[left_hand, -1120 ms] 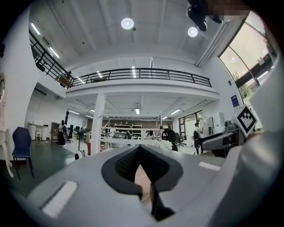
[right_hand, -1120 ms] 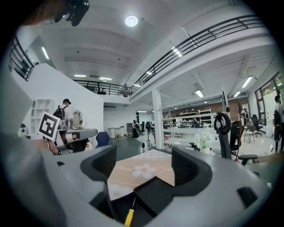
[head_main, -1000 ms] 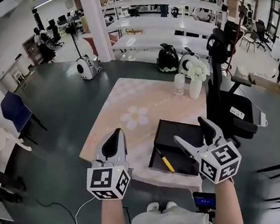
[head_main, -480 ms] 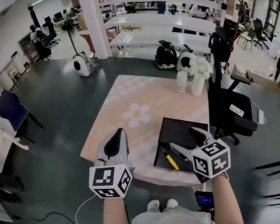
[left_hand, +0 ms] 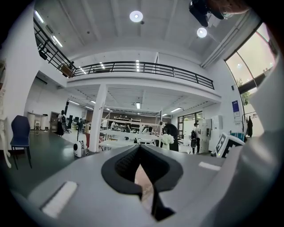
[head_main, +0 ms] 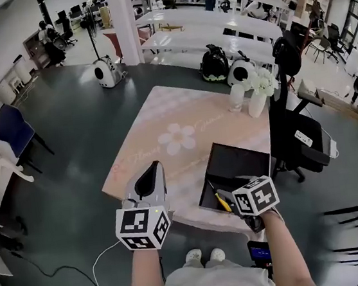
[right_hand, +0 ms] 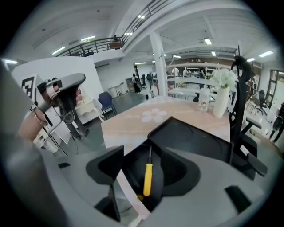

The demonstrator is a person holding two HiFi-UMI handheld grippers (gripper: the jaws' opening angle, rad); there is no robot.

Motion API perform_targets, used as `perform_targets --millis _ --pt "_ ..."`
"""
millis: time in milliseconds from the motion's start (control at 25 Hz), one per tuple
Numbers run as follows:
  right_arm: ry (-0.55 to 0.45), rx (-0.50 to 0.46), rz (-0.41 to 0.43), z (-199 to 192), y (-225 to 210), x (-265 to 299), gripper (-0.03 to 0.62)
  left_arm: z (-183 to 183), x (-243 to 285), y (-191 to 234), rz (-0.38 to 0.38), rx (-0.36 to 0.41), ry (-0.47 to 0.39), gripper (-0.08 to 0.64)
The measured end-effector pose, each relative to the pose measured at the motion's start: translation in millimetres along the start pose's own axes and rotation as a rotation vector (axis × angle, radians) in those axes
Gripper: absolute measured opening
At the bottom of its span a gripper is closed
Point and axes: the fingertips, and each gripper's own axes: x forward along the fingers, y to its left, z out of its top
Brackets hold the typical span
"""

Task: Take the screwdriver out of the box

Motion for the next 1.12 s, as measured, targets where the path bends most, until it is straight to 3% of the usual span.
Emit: perform_targets --millis 120,360,680,1120 --pt "0.093 0.000 0.006 -17.2 -1.0 19.5 0.233 -0.5 -1.8 3.0 -0.005 -0.006 -0.001 0.003" --pt "0.285 0.009 0.006 -52.4 -7.3 55.6 0.211 -1.0 -5.8 9.9 0.004 -0.012 -0.002 0.003" --pt "0.453 0.046 -0.014 -74.1 -10.1 86.9 0.195 -2.0 -10.8 27.1 0.041 -0.014 0.000 0.003" --pt "0.630 0.017 -0.131 -99.0 -21.1 107.1 0.170 -0.2 -24.0 42.0 0.086 -0.023 -0.005 0.003"
